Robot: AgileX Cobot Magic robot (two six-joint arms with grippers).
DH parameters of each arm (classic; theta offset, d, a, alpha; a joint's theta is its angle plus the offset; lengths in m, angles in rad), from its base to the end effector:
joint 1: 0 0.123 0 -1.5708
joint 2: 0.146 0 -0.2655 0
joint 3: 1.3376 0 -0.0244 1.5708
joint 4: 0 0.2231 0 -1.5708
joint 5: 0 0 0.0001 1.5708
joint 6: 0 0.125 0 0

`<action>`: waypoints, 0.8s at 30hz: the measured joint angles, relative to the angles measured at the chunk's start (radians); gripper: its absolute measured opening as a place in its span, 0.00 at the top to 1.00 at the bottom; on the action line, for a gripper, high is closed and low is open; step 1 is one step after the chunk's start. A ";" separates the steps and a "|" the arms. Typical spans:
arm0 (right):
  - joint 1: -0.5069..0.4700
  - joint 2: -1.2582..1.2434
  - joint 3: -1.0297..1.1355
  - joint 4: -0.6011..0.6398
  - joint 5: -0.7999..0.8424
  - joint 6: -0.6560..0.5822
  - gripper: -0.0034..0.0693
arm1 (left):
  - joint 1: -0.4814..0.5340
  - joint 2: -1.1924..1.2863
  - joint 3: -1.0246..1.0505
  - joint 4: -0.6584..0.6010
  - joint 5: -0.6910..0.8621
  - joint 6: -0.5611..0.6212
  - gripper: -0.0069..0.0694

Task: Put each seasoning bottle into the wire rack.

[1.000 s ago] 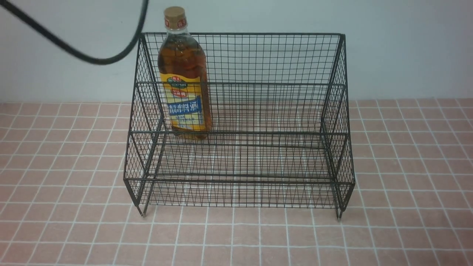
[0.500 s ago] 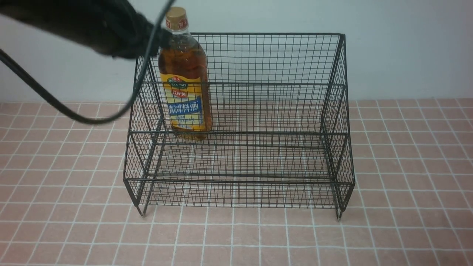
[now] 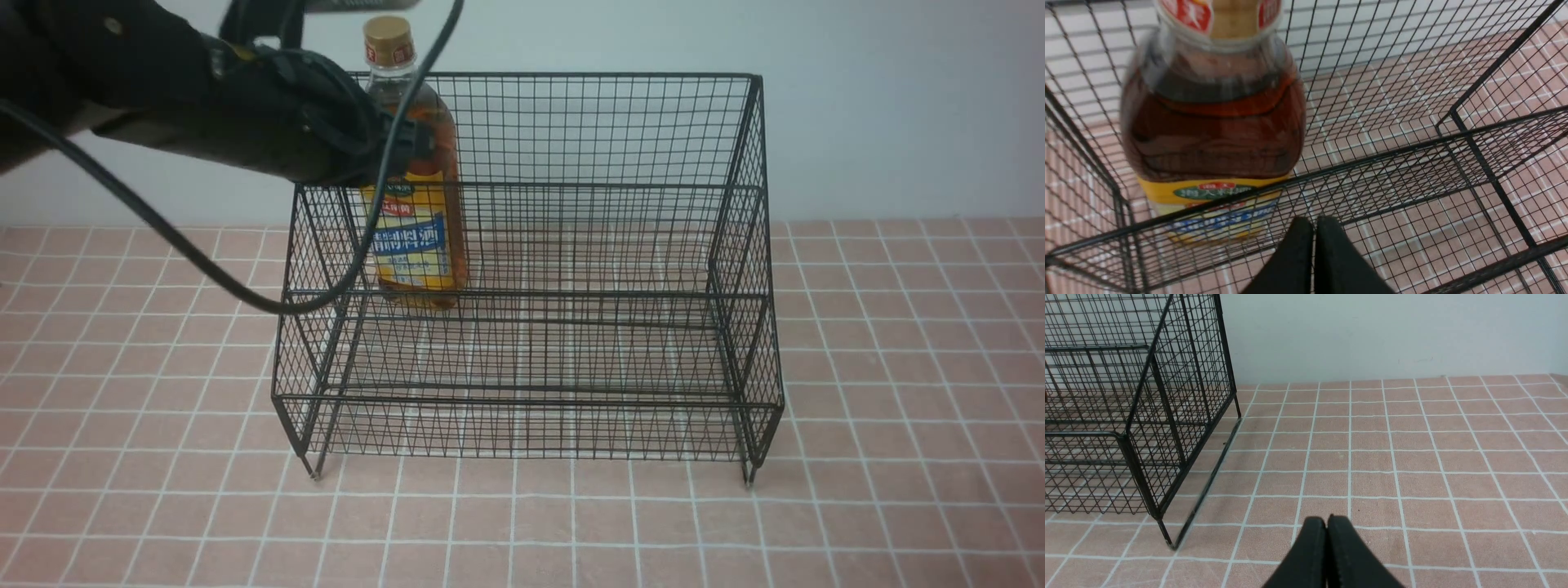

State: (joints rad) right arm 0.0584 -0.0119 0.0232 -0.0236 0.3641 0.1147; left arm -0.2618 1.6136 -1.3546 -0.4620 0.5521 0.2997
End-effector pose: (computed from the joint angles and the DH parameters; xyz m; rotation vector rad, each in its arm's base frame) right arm 0.0772 0.0035 0.1641 0.0377 1.8596 0.0970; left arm 0.3484 -0.1237 0.2936 0.3095 2.2435 -0.4596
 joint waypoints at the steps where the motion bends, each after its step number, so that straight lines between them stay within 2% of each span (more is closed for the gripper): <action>1: 0.000 0.000 0.000 0.000 0.000 0.000 0.97 | 0.000 0.003 0.000 -0.004 -0.002 0.003 0.92; 13: 0.000 0.000 0.000 0.000 0.000 0.000 0.97 | 0.000 0.077 0.000 -0.033 -0.152 0.033 0.92; 24: 0.000 0.000 0.000 0.000 0.000 0.000 0.97 | -0.001 0.106 0.000 -0.154 -0.219 0.034 0.92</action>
State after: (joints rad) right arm 0.0584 -0.0119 0.0232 -0.0236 0.3641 0.1147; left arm -0.2630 1.7201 -1.3541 -0.6161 0.3334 0.3335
